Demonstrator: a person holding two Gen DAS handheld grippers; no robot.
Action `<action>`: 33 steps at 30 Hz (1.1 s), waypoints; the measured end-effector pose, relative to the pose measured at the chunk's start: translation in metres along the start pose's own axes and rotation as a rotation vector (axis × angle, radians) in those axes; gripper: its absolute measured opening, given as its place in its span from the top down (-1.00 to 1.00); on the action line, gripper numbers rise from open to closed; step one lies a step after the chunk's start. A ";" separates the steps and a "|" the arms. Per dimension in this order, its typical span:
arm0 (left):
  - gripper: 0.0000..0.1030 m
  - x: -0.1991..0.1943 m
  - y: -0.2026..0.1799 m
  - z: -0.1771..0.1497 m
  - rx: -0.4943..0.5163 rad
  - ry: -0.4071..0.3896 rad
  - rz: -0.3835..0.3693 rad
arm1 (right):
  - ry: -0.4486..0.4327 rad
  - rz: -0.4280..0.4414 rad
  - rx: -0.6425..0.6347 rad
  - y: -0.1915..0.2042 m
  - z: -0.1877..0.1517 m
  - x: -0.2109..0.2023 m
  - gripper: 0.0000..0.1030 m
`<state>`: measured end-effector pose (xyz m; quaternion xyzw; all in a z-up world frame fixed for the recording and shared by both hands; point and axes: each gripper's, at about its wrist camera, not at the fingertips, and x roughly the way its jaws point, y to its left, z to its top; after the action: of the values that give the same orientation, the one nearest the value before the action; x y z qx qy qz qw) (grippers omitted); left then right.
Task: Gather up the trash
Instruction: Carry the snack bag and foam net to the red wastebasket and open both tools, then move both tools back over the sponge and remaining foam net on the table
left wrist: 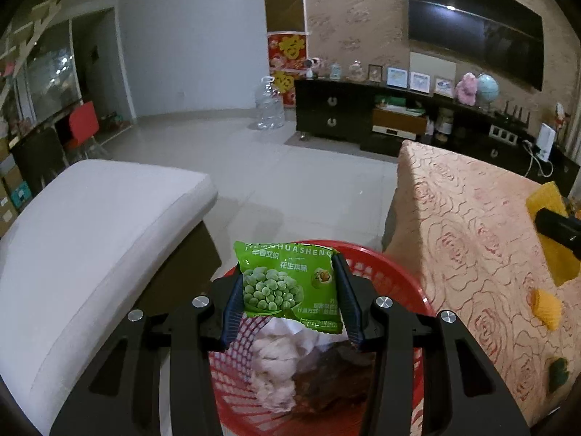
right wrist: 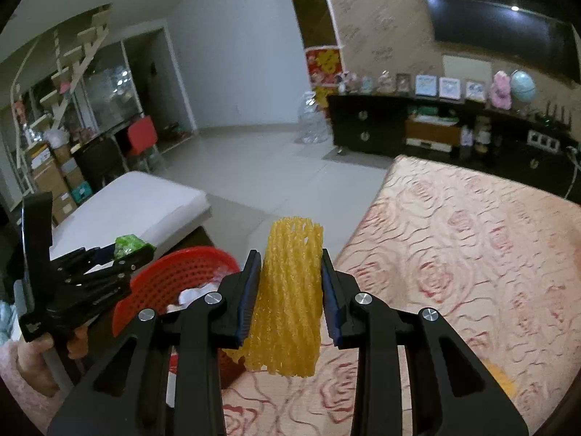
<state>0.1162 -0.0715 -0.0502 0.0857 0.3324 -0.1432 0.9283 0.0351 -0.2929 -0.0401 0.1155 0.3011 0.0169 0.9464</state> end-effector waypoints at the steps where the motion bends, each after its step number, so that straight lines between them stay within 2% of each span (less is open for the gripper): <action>1: 0.16 0.001 0.002 -0.002 -0.004 0.006 0.000 | 0.013 0.014 -0.001 0.005 -0.001 0.006 0.39; 5: 0.16 0.011 0.006 -0.011 -0.001 0.064 0.008 | 0.050 0.058 -0.018 0.026 -0.003 0.026 0.39; 11: 0.15 0.018 0.017 -0.021 0.008 0.108 0.024 | 0.093 0.115 -0.046 0.053 -0.007 0.049 0.39; 18: 0.13 0.026 0.031 -0.026 -0.016 0.156 0.027 | 0.137 0.157 -0.047 0.065 -0.014 0.066 0.39; 21: 0.01 0.026 0.034 -0.026 -0.030 0.162 0.009 | 0.148 0.176 -0.047 0.070 -0.015 0.071 0.38; 23: -0.21 0.024 0.035 -0.025 -0.033 0.155 0.010 | 0.156 0.190 -0.050 0.074 -0.015 0.073 0.35; 25: -0.37 0.022 0.036 -0.024 -0.038 0.150 0.010 | 0.166 0.202 -0.051 0.075 -0.016 0.077 0.25; 27: -0.45 0.021 0.039 -0.023 -0.055 0.145 0.003 | 0.176 0.215 -0.039 0.075 -0.018 0.079 -0.03; 33: -0.52 0.016 0.048 -0.019 -0.094 0.120 0.026 | 0.171 0.221 -0.038 0.076 -0.020 0.078 -0.18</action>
<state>0.1320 -0.0244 -0.0722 0.0547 0.3925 -0.1097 0.9116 0.0904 -0.2068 -0.0825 0.1282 0.3660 0.1363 0.9116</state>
